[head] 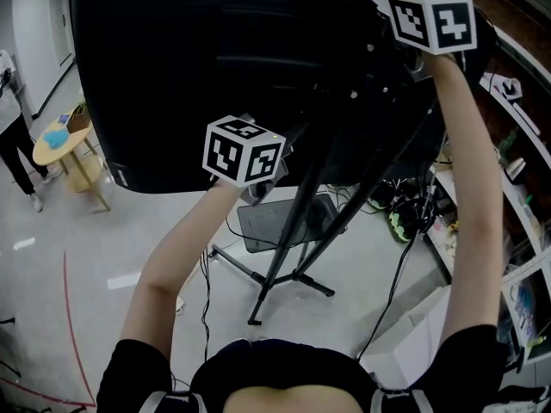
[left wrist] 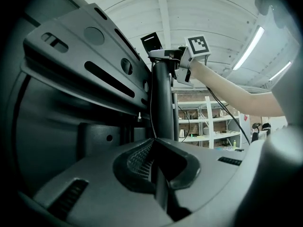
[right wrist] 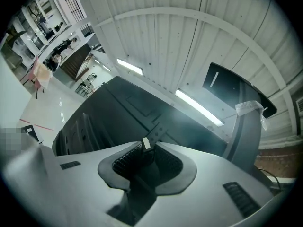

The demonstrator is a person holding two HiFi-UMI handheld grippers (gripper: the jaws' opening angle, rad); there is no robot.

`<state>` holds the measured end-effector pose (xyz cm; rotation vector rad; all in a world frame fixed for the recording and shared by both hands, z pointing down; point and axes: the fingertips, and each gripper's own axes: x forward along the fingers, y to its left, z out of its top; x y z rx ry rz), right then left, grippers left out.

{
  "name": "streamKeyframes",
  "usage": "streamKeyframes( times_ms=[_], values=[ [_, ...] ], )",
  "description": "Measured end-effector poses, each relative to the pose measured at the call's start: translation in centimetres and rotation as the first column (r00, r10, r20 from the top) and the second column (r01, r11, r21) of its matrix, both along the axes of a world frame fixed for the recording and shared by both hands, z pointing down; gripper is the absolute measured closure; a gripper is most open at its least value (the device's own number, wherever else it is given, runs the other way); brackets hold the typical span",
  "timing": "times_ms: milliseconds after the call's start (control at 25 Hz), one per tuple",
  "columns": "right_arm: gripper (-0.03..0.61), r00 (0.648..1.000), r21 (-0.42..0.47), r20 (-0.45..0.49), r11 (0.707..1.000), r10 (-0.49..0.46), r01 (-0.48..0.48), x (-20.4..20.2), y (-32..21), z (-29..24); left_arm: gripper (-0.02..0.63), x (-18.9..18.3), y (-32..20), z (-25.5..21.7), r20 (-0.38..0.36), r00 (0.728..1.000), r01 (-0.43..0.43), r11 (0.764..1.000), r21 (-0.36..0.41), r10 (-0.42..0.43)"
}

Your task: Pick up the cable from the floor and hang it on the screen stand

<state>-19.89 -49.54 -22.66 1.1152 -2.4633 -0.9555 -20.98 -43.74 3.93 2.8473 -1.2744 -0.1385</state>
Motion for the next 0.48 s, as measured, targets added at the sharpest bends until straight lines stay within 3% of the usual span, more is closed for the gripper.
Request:
streamKeyframes(
  times_ms=[480],
  values=[
    [0.474,0.994,0.07,0.097,0.996,0.054,-0.061,2.4,-0.4,-1.6,0.611,0.0,-0.2,0.8,0.018,1.0,-0.007,1.0,-0.014,0.008]
  ],
)
